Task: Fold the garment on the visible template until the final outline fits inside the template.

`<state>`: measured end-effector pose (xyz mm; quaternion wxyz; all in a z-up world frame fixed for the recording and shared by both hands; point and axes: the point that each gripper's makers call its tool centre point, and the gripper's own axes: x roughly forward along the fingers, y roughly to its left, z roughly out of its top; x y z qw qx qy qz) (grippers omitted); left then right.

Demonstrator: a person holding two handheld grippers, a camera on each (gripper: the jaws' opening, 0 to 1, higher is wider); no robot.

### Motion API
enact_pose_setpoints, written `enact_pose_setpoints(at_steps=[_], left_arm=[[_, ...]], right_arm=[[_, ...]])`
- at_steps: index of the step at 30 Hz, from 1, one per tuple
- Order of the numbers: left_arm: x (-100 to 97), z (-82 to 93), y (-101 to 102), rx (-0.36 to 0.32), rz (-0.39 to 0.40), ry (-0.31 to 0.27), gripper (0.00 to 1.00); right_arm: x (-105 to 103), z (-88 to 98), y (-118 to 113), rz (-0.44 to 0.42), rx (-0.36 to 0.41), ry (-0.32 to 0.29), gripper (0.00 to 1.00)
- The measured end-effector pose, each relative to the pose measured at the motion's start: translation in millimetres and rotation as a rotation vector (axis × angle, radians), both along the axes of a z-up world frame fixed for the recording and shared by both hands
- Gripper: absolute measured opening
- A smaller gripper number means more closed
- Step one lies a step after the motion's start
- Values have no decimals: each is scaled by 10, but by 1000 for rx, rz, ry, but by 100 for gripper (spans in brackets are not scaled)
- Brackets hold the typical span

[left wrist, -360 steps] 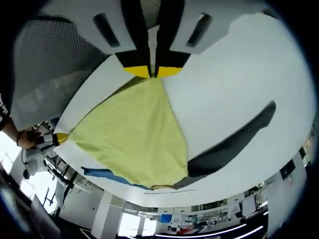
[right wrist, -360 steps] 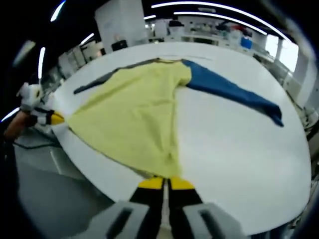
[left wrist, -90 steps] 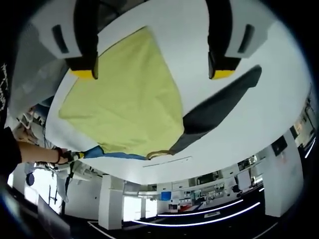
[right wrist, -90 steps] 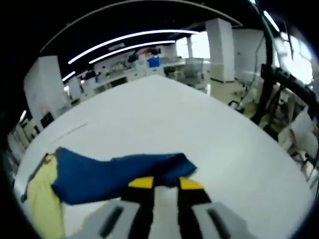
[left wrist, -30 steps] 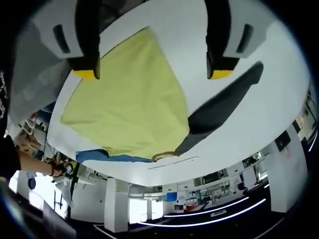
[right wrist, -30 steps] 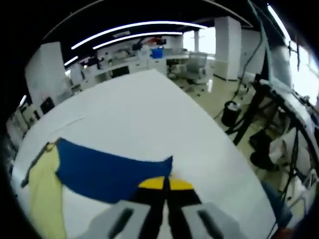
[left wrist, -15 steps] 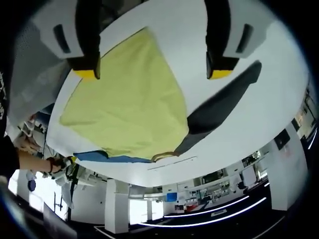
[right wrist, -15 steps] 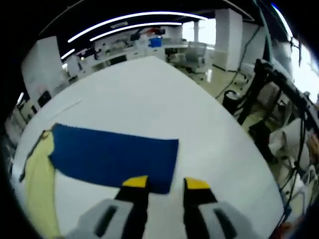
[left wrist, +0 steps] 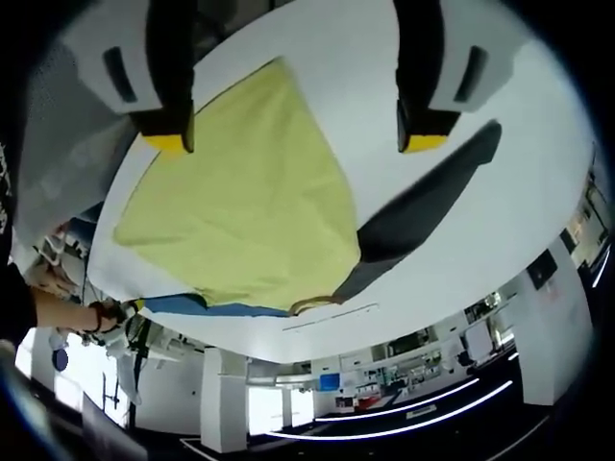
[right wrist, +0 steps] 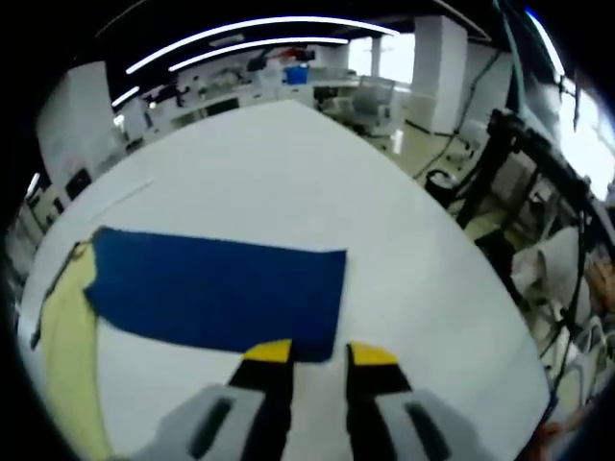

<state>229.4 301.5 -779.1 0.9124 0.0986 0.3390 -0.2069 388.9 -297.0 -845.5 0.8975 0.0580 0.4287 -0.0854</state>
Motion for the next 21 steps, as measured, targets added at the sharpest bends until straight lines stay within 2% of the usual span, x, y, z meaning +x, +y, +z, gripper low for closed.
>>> enact_pose_setpoints(at_steps=[8,16,21], left_arm=[[-16,17,23,3,4,-5,85],[-24,53,5,-20,21,-16,86],[-55,96,-27,-24,27,-20,87]], right_arm=[[-9,6,-1,-76,66,-21,3],[42,-26,-27,-76,113,-48,0],[1,20,58,-63,99,-47,0]])
